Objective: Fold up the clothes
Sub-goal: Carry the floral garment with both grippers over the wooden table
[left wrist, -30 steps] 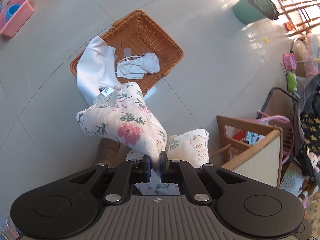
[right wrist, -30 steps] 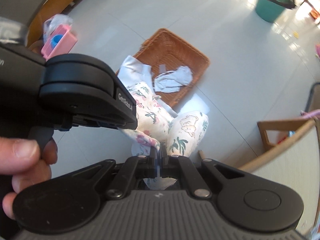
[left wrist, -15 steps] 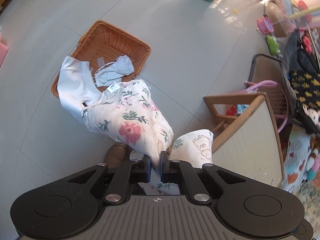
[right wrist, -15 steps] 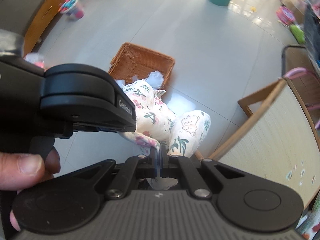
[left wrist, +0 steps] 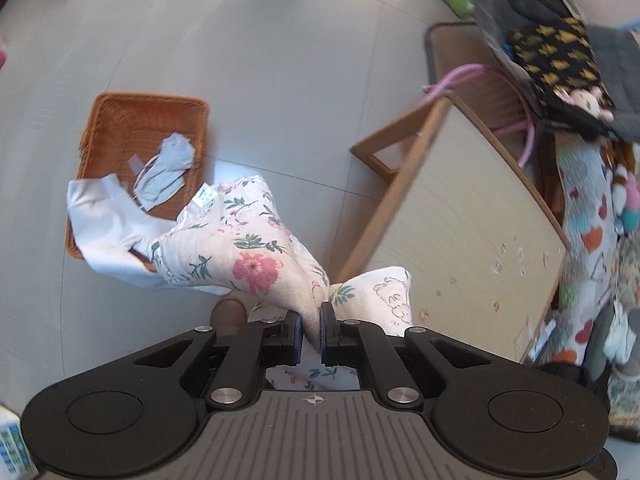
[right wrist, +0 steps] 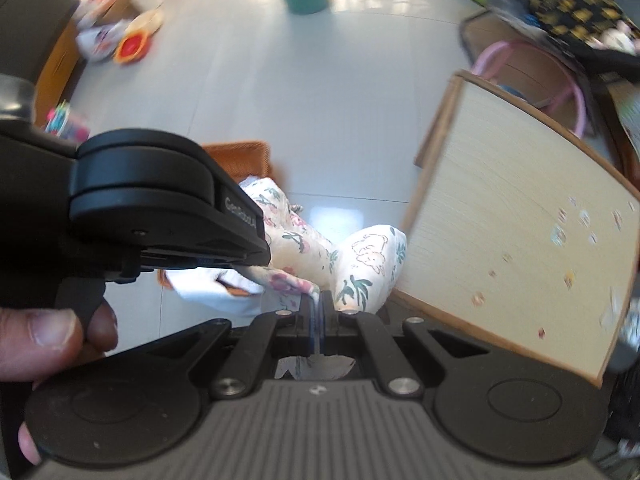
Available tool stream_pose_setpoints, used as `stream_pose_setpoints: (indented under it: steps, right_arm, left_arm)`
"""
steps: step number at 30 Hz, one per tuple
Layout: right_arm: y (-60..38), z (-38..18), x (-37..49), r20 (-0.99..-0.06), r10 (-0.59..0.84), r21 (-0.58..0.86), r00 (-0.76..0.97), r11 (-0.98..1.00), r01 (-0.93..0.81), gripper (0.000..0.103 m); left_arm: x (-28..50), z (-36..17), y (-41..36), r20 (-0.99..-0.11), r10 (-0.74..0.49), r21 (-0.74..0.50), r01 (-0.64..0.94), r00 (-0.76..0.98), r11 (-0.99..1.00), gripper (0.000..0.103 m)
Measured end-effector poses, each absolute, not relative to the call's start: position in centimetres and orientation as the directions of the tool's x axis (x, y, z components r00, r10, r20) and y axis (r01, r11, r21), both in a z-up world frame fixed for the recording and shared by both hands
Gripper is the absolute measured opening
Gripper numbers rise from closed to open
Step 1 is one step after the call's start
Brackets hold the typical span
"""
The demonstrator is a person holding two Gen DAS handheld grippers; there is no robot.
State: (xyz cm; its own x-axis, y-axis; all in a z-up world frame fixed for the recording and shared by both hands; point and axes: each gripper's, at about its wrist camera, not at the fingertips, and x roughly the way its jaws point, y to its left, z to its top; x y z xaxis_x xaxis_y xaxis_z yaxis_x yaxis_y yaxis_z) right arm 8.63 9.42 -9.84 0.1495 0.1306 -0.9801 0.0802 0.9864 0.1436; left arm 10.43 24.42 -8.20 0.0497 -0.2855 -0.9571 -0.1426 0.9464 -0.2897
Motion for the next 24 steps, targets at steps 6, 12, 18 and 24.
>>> stream_pose_setpoints:
  steps: [6,12,18,24]
  right_arm:
    - [5.2,-8.0,6.9,-0.975,0.106,0.153,0.196,0.957,0.246,0.002]
    - [1.9,-6.7,4.4,-0.972,0.085,0.164,0.218,0.911,0.378,0.002]
    - [-1.8,-6.7,3.0,-0.971,0.068,0.171,0.230,0.868,0.467,0.002]
    - [-5.4,-6.6,2.1,-0.969,0.065,0.182,0.240,0.843,0.506,0.002]
  left_arm:
    - [10.6,-6.9,20.2,-0.948,-0.315,-0.316,-0.016,0.039,0.949,0.008]
    - [10.1,-6.3,15.2,-0.949,-0.314,-0.311,0.113,0.005,0.944,0.009]
    - [9.4,-5.9,10.3,-0.954,-0.299,-0.297,0.205,-0.019,0.933,0.009]
    - [9.4,-5.4,5.5,-0.958,-0.285,-0.282,0.247,-0.023,0.927,0.009]
